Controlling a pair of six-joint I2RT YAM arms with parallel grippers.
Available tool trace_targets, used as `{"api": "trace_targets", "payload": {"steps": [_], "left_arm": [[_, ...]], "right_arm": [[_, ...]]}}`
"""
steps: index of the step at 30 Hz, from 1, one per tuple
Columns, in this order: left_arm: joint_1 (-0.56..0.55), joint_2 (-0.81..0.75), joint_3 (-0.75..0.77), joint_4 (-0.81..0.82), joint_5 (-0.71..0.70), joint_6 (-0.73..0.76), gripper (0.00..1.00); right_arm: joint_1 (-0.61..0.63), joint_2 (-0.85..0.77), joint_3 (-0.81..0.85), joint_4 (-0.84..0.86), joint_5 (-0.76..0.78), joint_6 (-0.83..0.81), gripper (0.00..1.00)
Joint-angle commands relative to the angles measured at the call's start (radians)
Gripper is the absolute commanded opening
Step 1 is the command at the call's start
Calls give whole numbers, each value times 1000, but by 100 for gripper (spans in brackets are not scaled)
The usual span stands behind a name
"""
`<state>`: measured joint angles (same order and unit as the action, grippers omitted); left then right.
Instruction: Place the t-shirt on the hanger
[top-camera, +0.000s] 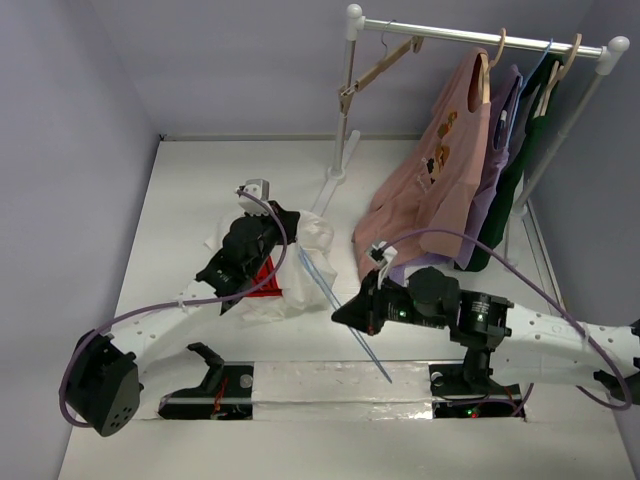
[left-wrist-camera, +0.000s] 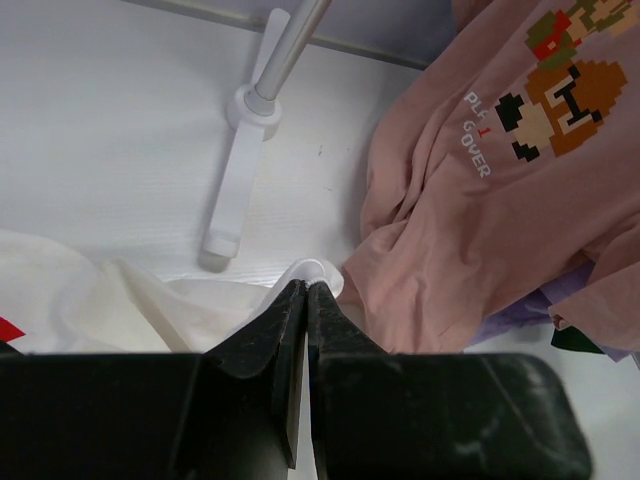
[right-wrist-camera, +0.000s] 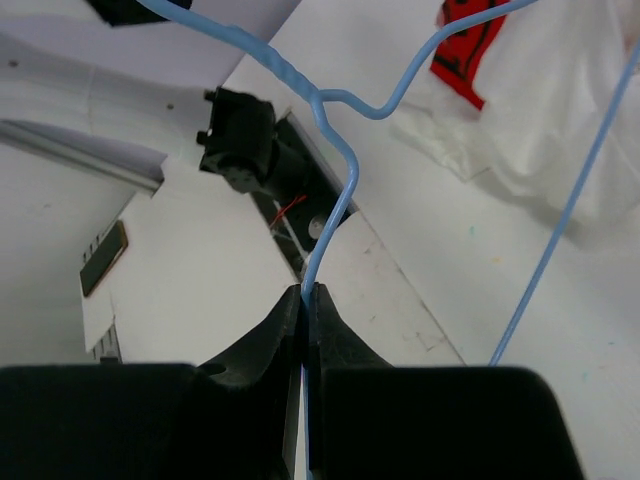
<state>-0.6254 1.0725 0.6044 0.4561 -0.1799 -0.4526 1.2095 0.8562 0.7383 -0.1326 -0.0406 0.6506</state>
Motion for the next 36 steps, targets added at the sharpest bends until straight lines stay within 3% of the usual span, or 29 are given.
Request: {"api": "trace_targets", "payload": {"steps": [1,5,11,17,25,29,36], "left_arm": [[13,-57,31,26,-21,15,0],[23,-92,61,-2,-17,14,0],[23,-166,63,-36,19,-14,0],[23,-250,11,-46,36,-46,0],[23,-302,-20,-79,7,-60,0],[23,-327,-32,-92,-10,-75,0],[23,-387,-25,-132,-81,-107,0]], "right_arm": [[82,6,84,13,82,-14,0],[154,9,108,-1,116,-9,0],[154,3,87,68,148,-5,0],[154,26,46,166,367,-34,0],[154,32,-25,335,536,-88,0],[183,37,-51,451,585,-133,0],[269,141,-24,606,802,-281,0]]}}
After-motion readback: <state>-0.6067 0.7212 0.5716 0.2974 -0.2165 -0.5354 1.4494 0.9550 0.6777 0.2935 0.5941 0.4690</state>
